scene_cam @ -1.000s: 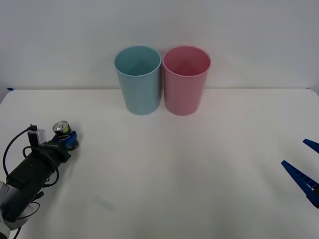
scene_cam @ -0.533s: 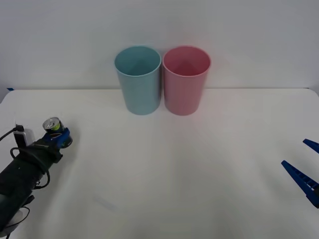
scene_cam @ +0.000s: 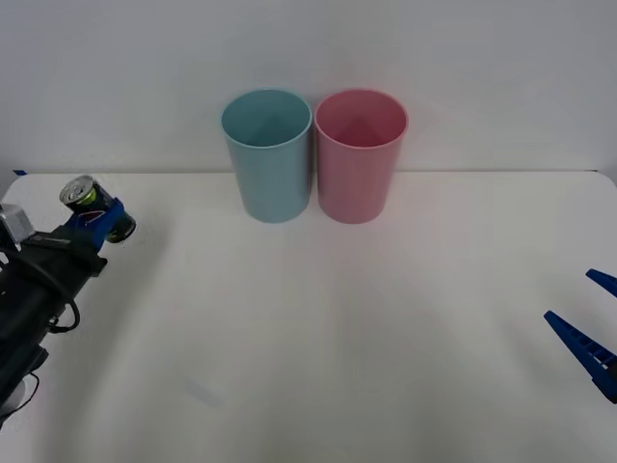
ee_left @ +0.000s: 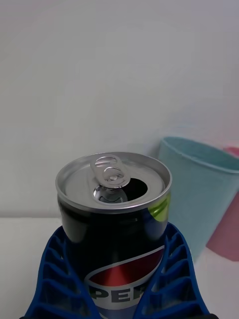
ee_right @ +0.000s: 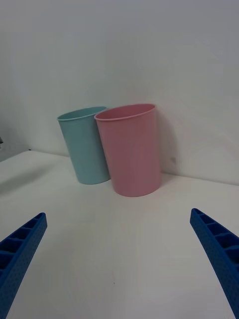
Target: Grasp the object on the table and drop it into the matching bin: aluminum can to the light blue bin, PET bottle to the pink bin.
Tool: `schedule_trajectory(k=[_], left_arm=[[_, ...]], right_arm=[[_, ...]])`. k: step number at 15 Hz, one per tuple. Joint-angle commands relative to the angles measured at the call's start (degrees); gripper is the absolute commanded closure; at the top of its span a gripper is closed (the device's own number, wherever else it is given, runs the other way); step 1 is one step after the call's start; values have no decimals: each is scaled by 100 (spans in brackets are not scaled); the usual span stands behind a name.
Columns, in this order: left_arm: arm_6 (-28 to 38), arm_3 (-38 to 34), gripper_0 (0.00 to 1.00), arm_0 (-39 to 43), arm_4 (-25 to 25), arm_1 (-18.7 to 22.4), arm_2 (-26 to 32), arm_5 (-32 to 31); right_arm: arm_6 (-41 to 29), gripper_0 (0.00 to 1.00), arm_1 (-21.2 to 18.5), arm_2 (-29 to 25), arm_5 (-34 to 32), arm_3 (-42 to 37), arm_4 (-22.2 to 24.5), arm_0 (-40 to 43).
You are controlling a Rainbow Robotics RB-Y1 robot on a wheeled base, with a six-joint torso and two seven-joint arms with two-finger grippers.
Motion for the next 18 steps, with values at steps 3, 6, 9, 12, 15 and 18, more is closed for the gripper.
schedule_trajectory(k=[3, 6, 9, 12, 15, 18], left_arm=[[988, -733, 100, -51, -338, 15, 79, 5], [1471, -1032, 100, -156, -576, 24, 149, 5], [1532, -1058, 100, -411, -804, 77, 105, 40], [1629, -1032, 100, -771, -945, 218, -114, -21], [1664, -451, 100, -1466, -1068, 305, -404, -100], [1664, 278, 100, -2222, -1261, 305, -659, -206]], right_arm=[[0, 0, 0, 0, 0, 0, 0, 0], [0, 0, 0, 0, 0, 0, 0, 0], [0, 0, 0, 0, 0, 0, 0, 0], [0, 0, 0, 0, 0, 0, 0, 0], [0, 0, 0, 0, 0, 0, 0, 0], [0, 0, 0, 0, 0, 0, 0, 0]])
